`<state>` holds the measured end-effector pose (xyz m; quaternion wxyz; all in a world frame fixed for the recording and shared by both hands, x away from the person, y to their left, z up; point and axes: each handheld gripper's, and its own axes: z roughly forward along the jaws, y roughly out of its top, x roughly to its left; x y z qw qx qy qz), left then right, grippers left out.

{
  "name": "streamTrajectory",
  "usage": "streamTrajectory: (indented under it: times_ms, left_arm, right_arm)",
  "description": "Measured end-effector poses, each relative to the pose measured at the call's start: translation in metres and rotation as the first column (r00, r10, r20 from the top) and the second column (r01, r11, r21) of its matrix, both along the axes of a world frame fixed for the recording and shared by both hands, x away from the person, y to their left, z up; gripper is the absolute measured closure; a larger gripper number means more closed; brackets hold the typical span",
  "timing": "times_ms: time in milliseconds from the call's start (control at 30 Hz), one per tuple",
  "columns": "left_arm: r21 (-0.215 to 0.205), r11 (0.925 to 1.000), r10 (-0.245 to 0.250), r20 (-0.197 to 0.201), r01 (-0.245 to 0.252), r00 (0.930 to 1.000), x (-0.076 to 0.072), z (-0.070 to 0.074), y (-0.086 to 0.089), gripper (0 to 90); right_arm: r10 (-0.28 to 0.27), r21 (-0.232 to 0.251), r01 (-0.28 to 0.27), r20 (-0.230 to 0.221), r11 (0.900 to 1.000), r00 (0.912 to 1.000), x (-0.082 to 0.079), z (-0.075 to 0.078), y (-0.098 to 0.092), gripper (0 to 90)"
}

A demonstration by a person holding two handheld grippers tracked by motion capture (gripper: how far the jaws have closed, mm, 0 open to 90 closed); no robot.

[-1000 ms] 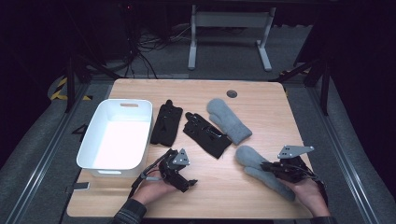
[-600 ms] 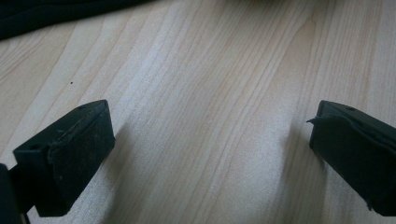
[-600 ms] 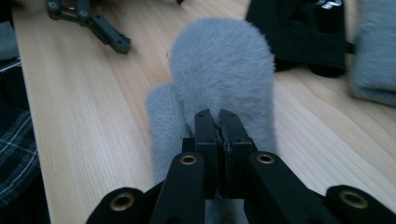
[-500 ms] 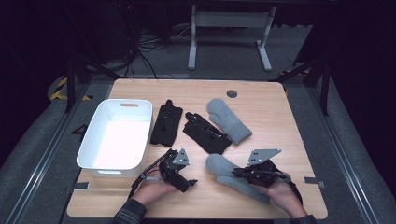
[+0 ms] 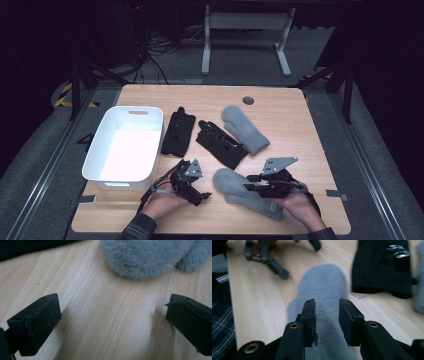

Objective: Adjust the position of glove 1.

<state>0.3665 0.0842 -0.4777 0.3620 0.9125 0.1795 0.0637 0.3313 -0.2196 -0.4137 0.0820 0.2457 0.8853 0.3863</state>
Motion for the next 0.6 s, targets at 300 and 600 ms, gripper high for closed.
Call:
streamTrajectory:
  times_ms: [300, 600]
  left_arm:
    - [0.000, 1.0000, 0.000, 0.000, 0.000, 1.0000, 0.000, 0.000, 0.000, 0.2]
    - [0.001, 1.0000, 0.001, -0.001, -0.001, 1.0000, 0.000, 0.000, 0.000, 0.2]
  right_arm:
    - [-0.112, 0.010, 0.112, 0.024, 0.994, 0.9934, 0.025, 0.009, -0.026, 61.1]
    - [-0.200, 0.013, 0.199, 0.026, 0.980, 0.9795, 0.063, 0.011, -0.040, 62.0]
